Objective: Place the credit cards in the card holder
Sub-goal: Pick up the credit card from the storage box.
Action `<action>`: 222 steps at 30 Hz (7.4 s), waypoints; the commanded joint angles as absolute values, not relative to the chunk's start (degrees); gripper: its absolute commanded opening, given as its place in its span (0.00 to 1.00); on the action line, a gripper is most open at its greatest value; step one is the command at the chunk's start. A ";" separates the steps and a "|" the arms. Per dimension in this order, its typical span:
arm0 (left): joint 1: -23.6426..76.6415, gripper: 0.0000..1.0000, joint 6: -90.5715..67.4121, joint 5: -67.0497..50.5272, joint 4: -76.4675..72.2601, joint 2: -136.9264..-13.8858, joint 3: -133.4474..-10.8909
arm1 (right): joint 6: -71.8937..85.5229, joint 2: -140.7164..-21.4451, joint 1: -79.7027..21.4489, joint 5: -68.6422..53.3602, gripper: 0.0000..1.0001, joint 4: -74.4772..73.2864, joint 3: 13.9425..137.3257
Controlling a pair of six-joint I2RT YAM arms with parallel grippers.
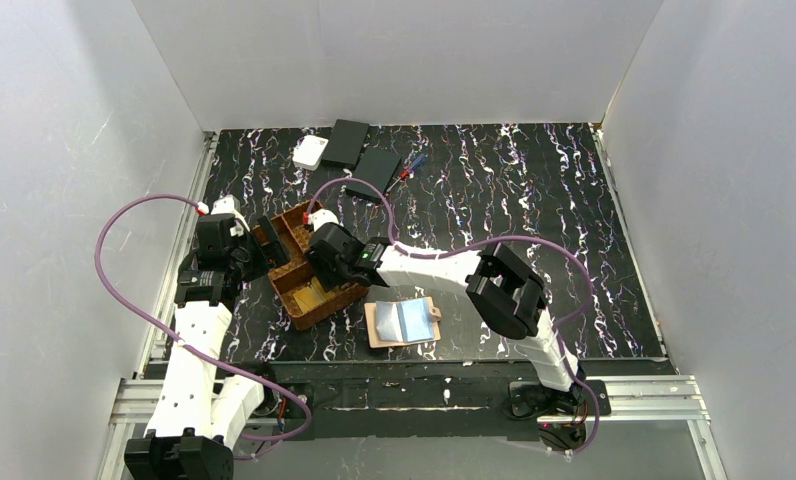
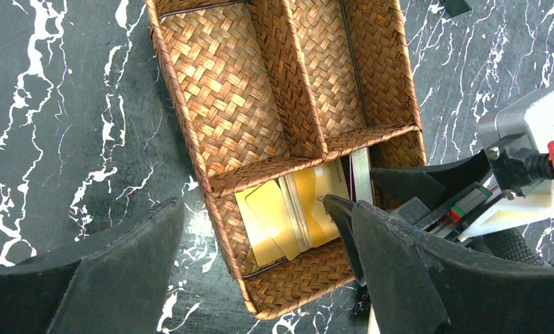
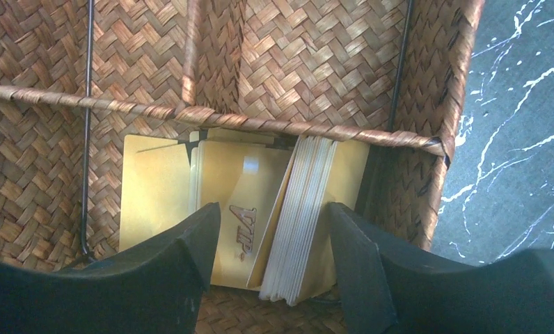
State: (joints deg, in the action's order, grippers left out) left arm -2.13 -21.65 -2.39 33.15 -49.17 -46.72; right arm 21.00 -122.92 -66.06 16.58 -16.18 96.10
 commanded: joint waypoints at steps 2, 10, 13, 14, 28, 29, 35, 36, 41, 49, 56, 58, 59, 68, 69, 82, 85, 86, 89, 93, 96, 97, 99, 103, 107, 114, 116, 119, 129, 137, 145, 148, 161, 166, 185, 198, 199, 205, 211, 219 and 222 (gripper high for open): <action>-2.20 0.89 -21.45 -2.13 33.93 -48.26 -46.58 | 22.70 -124.42 -66.01 15.78 0.60 -14.74 98.41; -2.20 0.89 -21.46 -2.49 33.84 -48.37 -46.49 | 23.34 -123.11 -66.01 13.04 0.39 -12.40 97.53; -2.20 0.89 -21.45 -2.66 33.84 -48.37 -46.49 | 23.46 -122.52 -66.01 12.99 0.33 -11.79 97.30; -2.20 0.89 -21.47 -2.69 33.83 -48.35 -46.49 | 23.47 -122.32 -66.03 13.06 0.30 -11.76 97.29; -2.21 0.89 -22.18 -6.35 33.48 -49.45 -46.15 | 23.01 -119.08 -65.76 16.93 0.01 -11.65 96.02; -2.20 0.89 -22.66 -7.53 33.49 -49.66 -46.07 | 23.12 -118.84 -65.63 16.88 0.01 -11.68 95.92; -2.20 0.83 -32.96 -16.60 34.06 -54.30 -46.71 | 24.22 -115.89 -64.59 15.40 0.01 -8.88 92.55; -2.20 0.80 -35.42 -17.71 33.16 -55.18 -46.07 | 24.40 -115.41 -64.45 15.15 0.01 -8.00 91.71; -2.20 0.66 -45.92 -20.69 28.18 -59.08 -42.98 | 24.26 -112.82 -64.16 13.80 0.01 -3.52 87.75; -2.20 0.63 -50.95 -24.73 22.34 -63.25 -40.81 | 22.91 -110.09 -64.07 12.28 0.01 -0.53 85.03; -2.12 0.54 -53.22 -25.48 19.39 -64.88 -40.37 | 23.12 -108.20 -63.35 9.76 0.01 5.88 80.92; -2.06 0.57 -53.06 -25.69 18.33 -65.23 -40.09 | 23.50 -108.02 -62.97 9.01 0.01 6.50 80.59; -1.91 0.62 -52.85 -26.17 17.45 -65.45 -39.89 | 23.55 -108.05 -62.81 8.52 0.01 6.57 80.59; 2.52 0.58 -53.51 -23.12 14.44 -66.78 -39.14 | 22.70 -107.48 -62.34 6.60 0.01 9.05 79.02; 2.71 0.58 -53.32 -23.04 14.10 -66.84 -39.11 | 22.24 -107.38 -62.34 6.15 0.01 9.66 78.67; 3.24 0.51 -55.56 -18.75 23.81 -67.69 -43.67 | 11.65 -106.82 -62.40 5.20 0.01 13.75 75.09; 3.82 0.62 -55.83 -18.13 23.54 -69.27 -44.56 | 10.94 -106.74 -62.43 4.78 0.01 14.13 74.81; 4.07 0.64 -55.69 -18.29 23.35 -69.80 -44.97 | 10.75 -106.77 -62.42 4.47 0.01 14.18 74.80; 5.25 0.67 -55.21 -18.51 22.84 -71.34 -46.05 | 10.31 -106.67 -62.40 3.78 0.01 14.53 74.48; 6.66 0.59 -55.19 -17.66 22.76 -72.42 -46.75 | 9.88 -106.33 -62.49 3.70 0.01 15.16 73.91; 7.30 0.54 -55.47 -16.47 22.77 -72.57 -46.85 | 9.27 -105.99 -62.76 3.57 0.01 16.43 73.25; 7.41 0.53 -55.54 -16.16 22.94 -72.59 -46.85 | 8.97 -105.88 -62.94 3.66 0.01 16.82 73.05; 7.47 0.49 -55.73 -15.49 23.18 -72.58 -46.73 | 8.26 -105.78 -63.48 4.35 0.01 17.21 72.76; 7.47 0.42 -55.86 -15.02 23.20 -72.63 -46.69 | 6.61 -105.64 -64.88 6.86 0.01 17.49 72.51; 7.47 0.36 -55.09 -14.73 23.86 -73.10 -46.85 | 5.79 -105.37 -65.81 9.10 0.01 17.80 72.24; 7.50 0.11 -53.49 -14.66 23.56 -73.18 -46.64 | 4.89 -105.28 -66.78 9.83 0.01 17.61 71.89; 7.50 0.05 -52.88 -15.26 23.05 -73.13 -46.46 | 5.73 -105.22 -66.77 9.90 0.01 17.15 71.84; 7.48 0.00 -51.64 -16.51 21.87 -73.07 -46.05 | 9.11 -105.04 -66.20 10.40 0.07 14.43 72.74; 7.47 0.00 -48.88 -18.95 21.11 -73.23 -46.67 | 17.27 -103.33 -61.75 2.53 0.38 5.42 74.38; 7.47 0.00 -48.14 -19.03 20.92 -72.36 -46.05 | 20.29 -103.65 -59.77 -1.69 0.47 4.57 73.64; 7.47 0.00 -48.31 -19.90 20.84 -71.88 -45.97 | 17.44 -104.87 -60.30 -4.73 0.59 6.07 73.92; 7.46 0.00 -48.28 -19.78 21.00 -71.52 -45.97 | 16.62 -105.76 -60.49 -3.61 0.58 5.96 74.52; 7.51 0.00 -49.66 -20.80 21.82 -71.91 -46.44 | 0.98 -100.29 -68.47 7.47 0.55 25.49 63.24; 7.47 0.00 -49.80 -20.81 22.16 -71.91 -46.49 | -4.26 -102.04 -69.31 10.35 0.46 29.57 62.36; 7.47 0.00 -45.89 -20.11 25.16 -69.99 -47.93 | 2.27 -95.44 -68.28 12.86 0.64 30.53 57.86; 7.47 0.00 -34.85 -23.97 32.74 -53.29 -54.10 | 18.18 -81.55 -49.80 -11.20 0.80 2.87 61.56; 7.47 0.00 -33.58 -27.81 30.34 -52.65 -52.95 | 19.31 -81.10 -47.44 -16.20 0.80 1.97 61.28; 8.08 0.00 -35.00 -51.83 11.75 -52.65 -45.96 | 33.23 -81.51 -41.14 -45.22 0.80 12.81 56.00; 8.82 0.00 -40.18 -56.11 1.98 -51.87 -42.56 | 47.48 -79.25 -40.22 -48.37 0.72 32.46 45.78; 10.63 0.00 -41.86 -58.21 -2.26 -51.03 -40.02 | 58.00 -77.14 -38.24 -49.18 0.51 46.85 39.09; 11.11 0.00 -41.45 -59.15 -2.25 -50.42 -39.27 | 61.27 -76.76 -37.23 -49.11 0.51 50.89 37.80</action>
State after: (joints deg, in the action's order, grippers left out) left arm 10.36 -41.55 -55.52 -0.18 -52.15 -40.33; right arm 54.41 -78.77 -38.50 -47.60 39.02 39.25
